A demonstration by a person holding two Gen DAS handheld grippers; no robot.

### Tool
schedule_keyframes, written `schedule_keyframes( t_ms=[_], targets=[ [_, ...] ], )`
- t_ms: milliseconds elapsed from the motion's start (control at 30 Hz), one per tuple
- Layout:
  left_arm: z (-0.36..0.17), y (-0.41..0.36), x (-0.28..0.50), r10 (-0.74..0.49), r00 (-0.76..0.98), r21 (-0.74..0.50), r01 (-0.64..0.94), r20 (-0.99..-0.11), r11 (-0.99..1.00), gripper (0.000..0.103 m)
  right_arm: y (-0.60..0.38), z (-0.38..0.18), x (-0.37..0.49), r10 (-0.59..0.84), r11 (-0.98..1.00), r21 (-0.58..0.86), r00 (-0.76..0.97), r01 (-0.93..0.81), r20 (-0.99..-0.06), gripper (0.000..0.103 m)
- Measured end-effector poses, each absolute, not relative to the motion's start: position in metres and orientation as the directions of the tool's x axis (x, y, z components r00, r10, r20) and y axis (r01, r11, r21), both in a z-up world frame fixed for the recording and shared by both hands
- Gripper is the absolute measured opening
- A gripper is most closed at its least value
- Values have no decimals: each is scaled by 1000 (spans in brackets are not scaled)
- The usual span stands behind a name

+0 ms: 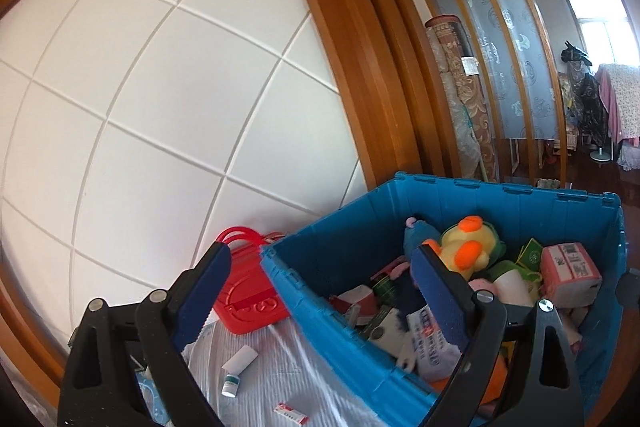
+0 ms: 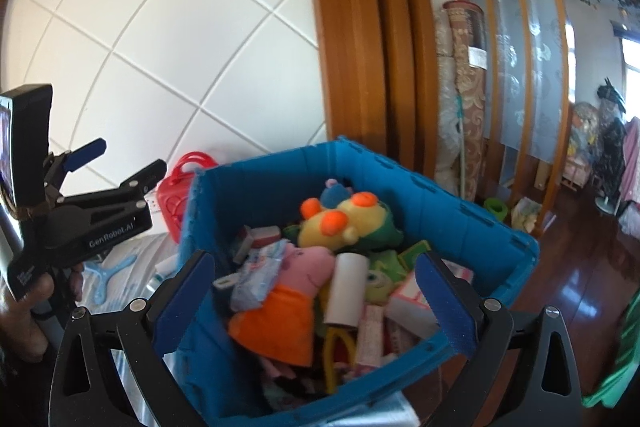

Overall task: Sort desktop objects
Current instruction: 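Move both open tools back over the remaining items on the bed, then grasp the white pill bottle with the left tool while the right tool grasps the red-and-white ointment box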

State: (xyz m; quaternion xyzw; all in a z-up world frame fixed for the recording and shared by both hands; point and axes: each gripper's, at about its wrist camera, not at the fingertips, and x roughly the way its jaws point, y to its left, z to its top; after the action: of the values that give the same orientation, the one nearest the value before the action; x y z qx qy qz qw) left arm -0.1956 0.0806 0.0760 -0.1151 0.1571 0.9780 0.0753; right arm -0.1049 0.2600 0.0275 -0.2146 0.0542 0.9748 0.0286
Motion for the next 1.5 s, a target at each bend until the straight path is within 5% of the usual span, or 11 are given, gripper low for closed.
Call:
schedule_keyframes(
  t_ms=[300, 600, 633, 700, 1033, 1500],
  targets=[
    [14, -103, -173, -102, -952, 306, 10, -287, -952, 93, 120, 0, -134, -162, -986, 98, -869, 131, -467, 102],
    [-50, -290, -184, -317, -844, 329, 180, -432, -927, 92, -13, -133, -251, -274, -950, 73, -694, 304, -666, 100],
    [-58, -301, -188, -318, -835, 333, 173, -450, -927, 92, -23, -156, -271, -254, -950, 55, -657, 308, -709, 97],
    [-71, -313, -196, -333, -823, 355, 174, -460, -919, 93, -36, -192, -301, -233, -946, 40, -590, 322, -773, 72],
    [-147, -294, -306, -174, -787, 279, 3, -592, -960, 92, -40, -320, -408, -154, -935, 9, -382, 356, -911, 64],
    [-278, -221, -462, 43, -655, 146, -231, -755, -962, 92, -27, -344, -420, -208, -931, 53, -404, 362, -891, 51]
  ],
)
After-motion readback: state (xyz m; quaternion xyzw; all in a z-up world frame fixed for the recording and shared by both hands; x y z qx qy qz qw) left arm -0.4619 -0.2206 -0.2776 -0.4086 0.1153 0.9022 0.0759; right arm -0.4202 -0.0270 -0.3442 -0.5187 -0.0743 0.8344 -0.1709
